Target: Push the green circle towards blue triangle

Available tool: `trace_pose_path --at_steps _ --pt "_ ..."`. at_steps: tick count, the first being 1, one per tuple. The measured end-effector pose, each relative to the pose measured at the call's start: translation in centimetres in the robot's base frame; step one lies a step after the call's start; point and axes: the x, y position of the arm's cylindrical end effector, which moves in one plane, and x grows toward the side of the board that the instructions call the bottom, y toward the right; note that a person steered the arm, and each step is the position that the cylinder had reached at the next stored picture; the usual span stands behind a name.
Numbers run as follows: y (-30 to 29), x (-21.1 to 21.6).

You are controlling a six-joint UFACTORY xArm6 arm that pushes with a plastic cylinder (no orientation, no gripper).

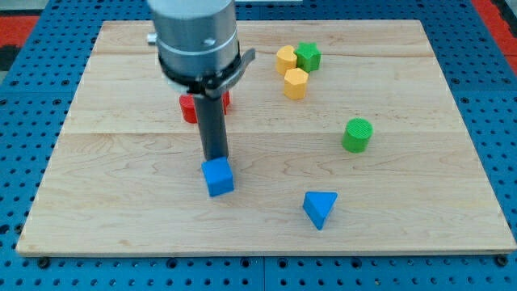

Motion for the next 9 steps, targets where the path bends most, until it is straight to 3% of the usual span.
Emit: trace_pose_path --at_steps 1,2,4,5,7,9 --pt "1.0 2.0" --pt "4.1 -0.3" --pt "12.8 -9.5" --pt "17.4 -10.7" --pt "18.0 -4.7" --pt "26.0 -4.7"
